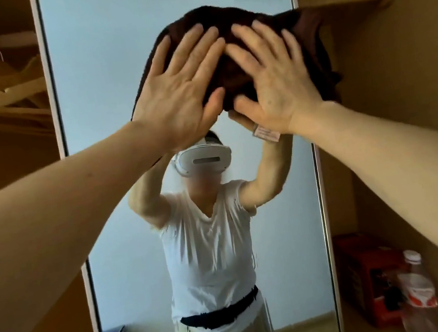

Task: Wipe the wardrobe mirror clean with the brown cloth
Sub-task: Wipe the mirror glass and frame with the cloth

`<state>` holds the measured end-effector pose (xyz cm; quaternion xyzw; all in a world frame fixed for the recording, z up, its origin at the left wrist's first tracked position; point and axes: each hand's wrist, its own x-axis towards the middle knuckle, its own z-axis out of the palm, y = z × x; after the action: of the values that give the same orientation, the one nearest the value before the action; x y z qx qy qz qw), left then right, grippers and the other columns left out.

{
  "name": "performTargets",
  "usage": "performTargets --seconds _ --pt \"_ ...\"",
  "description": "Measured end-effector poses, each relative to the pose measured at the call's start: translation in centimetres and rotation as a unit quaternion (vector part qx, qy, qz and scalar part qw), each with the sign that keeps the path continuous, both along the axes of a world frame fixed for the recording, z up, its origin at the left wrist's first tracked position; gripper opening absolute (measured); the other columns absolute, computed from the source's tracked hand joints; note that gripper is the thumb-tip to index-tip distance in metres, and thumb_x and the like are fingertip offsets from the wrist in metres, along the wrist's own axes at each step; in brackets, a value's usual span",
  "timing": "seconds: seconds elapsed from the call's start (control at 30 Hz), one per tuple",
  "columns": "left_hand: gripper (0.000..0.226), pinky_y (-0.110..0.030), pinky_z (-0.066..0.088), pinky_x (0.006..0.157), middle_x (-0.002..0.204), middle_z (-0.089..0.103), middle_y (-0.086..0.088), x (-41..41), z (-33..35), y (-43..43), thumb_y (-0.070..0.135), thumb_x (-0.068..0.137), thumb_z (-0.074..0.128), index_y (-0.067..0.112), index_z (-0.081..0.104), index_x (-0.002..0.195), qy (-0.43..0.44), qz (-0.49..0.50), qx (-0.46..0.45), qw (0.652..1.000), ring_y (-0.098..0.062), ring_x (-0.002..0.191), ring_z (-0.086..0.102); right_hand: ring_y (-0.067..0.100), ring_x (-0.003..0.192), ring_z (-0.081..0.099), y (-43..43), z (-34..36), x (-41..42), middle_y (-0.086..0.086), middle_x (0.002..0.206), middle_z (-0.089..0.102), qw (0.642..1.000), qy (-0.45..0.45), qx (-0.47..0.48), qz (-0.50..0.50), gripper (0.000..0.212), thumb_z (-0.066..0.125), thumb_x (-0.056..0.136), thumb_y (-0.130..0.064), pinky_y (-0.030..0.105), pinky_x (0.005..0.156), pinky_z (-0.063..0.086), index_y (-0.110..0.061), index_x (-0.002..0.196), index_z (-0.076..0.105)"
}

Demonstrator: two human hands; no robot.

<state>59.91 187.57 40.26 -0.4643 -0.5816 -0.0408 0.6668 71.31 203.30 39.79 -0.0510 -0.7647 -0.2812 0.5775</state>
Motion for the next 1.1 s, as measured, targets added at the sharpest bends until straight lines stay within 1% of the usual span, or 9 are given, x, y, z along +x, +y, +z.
performTargets --seconds 0.1,0.2,0.3,0.47,0.63,0.73,0.83,0.93,1.1 --pt "0.064 -0.053 0.016 0.116 0.157 0.024 -0.011 -0.1 -3.5 0.1 0.043 0.096 0.029 0.008 0.025 0.15 0.018 -0.017 -0.011 1.0 -0.027 0.146 0.017 0.033 0.141 0.023 0.0 -4.2 -0.3 0.009 0.152 0.03 0.999 0.034 -0.001 0.028 0.074 0.05 0.073 -0.046 0.056 0.112 0.014 -0.017 0.141 0.04" --pt "0.065 -0.055 0.016 0.115 0.157 0.023 -0.012 -0.2 -7.7 -0.6 0.044 0.096 0.033 0.008 0.026 0.15 0.034 -0.019 -0.066 0.997 -0.028 0.146 0.016 0.035 0.14 0.024 0.1 -9.7 0.0 0.012 0.151 0.032 0.999 0.018 -0.005 0.027 0.078 0.062 0.07 -0.046 0.057 0.111 0.015 -0.015 0.139 0.042" --pt "0.065 -0.055 0.018 0.115 0.156 0.023 -0.012 -0.5 -10.0 -1.2 0.047 0.097 0.034 0.007 0.027 0.149 0.045 -0.029 -0.108 0.993 -0.028 0.146 0.017 0.038 0.138 0.026 0.1 -12.7 0.6 0.015 0.15 0.033 1.0 -0.018 0.005 0.015 0.077 0.059 0.073 -0.05 0.06 0.11 0.017 -0.016 0.138 0.036" --pt "0.066 -0.053 0.017 0.116 0.157 0.023 -0.01 -0.2 -5.8 -0.7 0.047 0.097 0.031 0.009 0.025 0.15 0.042 -0.009 -0.084 0.996 -0.027 0.146 0.017 0.037 0.14 0.023 0.1 -7.4 1.2 0.013 0.152 0.029 0.999 -0.046 -0.01 -0.005 0.079 0.048 0.073 -0.052 0.059 0.11 0.016 -0.014 0.141 0.038" --pt "0.067 -0.048 0.009 0.118 0.159 0.017 -0.006 0.8 -0.4 0.4 0.049 0.094 0.02 0.013 0.019 0.152 -0.01 0.013 -0.024 1.0 -0.022 0.147 0.01 0.028 0.144 0.01 0.4 -0.5 1.3 0.004 0.157 0.016 0.999 -0.038 -0.025 -0.029 0.076 0.041 0.078 -0.051 0.054 0.114 0.009 -0.02 0.146 0.026" --pt "0.066 -0.049 0.011 0.118 0.158 0.019 -0.008 0.9 -2.0 0.5 0.047 0.095 0.023 0.012 0.021 0.151 -0.006 -0.001 -0.021 1.0 -0.024 0.147 0.012 0.032 0.143 0.016 0.4 -2.4 0.9 0.008 0.155 0.023 1.0 -0.004 -0.021 -0.002 0.075 0.041 0.077 -0.049 0.055 0.113 0.011 -0.017 0.145 0.032" --pt "0.066 -0.053 0.015 0.116 0.157 0.021 -0.01 0.5 -5.6 0.2 0.046 0.095 0.031 0.01 0.024 0.15 0.021 -0.018 -0.058 0.998 -0.027 0.146 0.015 0.036 0.14 0.024 0.4 -7.4 0.5 0.012 0.151 0.031 0.999 0.018 -0.02 0.022 0.075 0.049 0.073 -0.048 0.058 0.111 0.016 -0.014 0.14 0.041" --pt "0.067 -0.054 0.017 0.116 0.157 0.022 -0.01 0.1 -8.0 -0.4 0.048 0.096 0.032 0.009 0.025 0.15 0.042 -0.015 -0.097 0.994 -0.027 0.146 0.015 0.037 0.138 0.027 0.8 -10.4 0.8 0.014 0.149 0.034 1.0 -0.005 0.008 0.011 0.076 0.052 0.072 -0.053 0.058 0.11 0.017 -0.017 0.138 0.036" --pt "0.067 -0.051 0.015 0.116 0.157 0.02 -0.009 0.6 -2.6 0.1 0.049 0.096 0.026 0.01 0.023 0.151 0.031 0.008 -0.067 0.997 -0.026 0.146 0.015 0.034 0.141 0.022 1.3 -3.7 1.2 0.011 0.153 0.028 0.999 -0.03 0.007 -0.019 0.082 0.041 0.07 -0.054 0.056 0.112 0.015 -0.015 0.142 0.036"
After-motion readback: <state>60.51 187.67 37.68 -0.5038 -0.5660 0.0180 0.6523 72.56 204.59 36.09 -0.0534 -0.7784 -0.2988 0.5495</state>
